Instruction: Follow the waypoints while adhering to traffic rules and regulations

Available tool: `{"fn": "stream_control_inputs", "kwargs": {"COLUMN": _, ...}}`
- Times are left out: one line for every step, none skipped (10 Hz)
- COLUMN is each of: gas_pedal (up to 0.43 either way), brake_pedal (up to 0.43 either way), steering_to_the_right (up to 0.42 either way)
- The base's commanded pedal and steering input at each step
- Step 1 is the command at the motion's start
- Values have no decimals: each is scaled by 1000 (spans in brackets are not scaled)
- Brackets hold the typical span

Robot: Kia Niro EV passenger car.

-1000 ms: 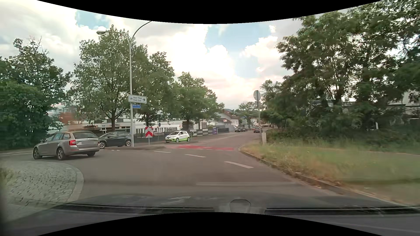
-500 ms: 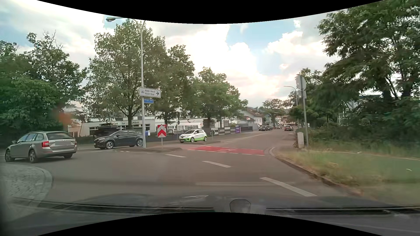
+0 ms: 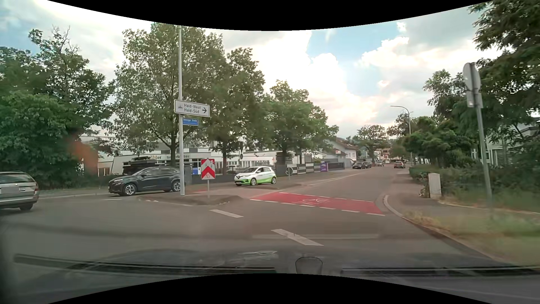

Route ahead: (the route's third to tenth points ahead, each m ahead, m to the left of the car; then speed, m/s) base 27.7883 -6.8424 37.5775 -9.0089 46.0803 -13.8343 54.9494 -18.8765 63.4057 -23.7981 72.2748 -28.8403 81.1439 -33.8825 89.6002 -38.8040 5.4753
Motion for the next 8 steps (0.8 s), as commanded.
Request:
{"fn": "stream_control_inputs", "kwargs": {"gas_pedal": 110, "brake_pedal": 0, "steering_to_the_right": -16}}
{"fn": "stream_control_inputs", "kwargs": {"gas_pedal": 110, "brake_pedal": 0, "steering_to_the_right": 8}}
{"fn": "stream_control_inputs", "kwargs": {"gas_pedal": 110, "brake_pedal": 0, "steering_to_the_right": 30}}
{"fn": "stream_control_inputs", "kwargs": {"gas_pedal": 110, "brake_pedal": 0, "steering_to_the_right": 59}}
{"fn": "stream_control_inputs", "kwargs": {"gas_pedal": 110, "brake_pedal": 0, "steering_to_the_right": 83}}
{"fn": "stream_control_inputs", "kwargs": {"gas_pedal": 110, "brake_pedal": 0, "steering_to_the_right": 99}}
{"fn": "stream_control_inputs", "kwargs": {"gas_pedal": 110, "brake_pedal": 0, "steering_to_the_right": 111}}
{"fn": "stream_control_inputs", "kwargs": {"gas_pedal": 118, "brake_pedal": 0, "steering_to_the_right": 120}}
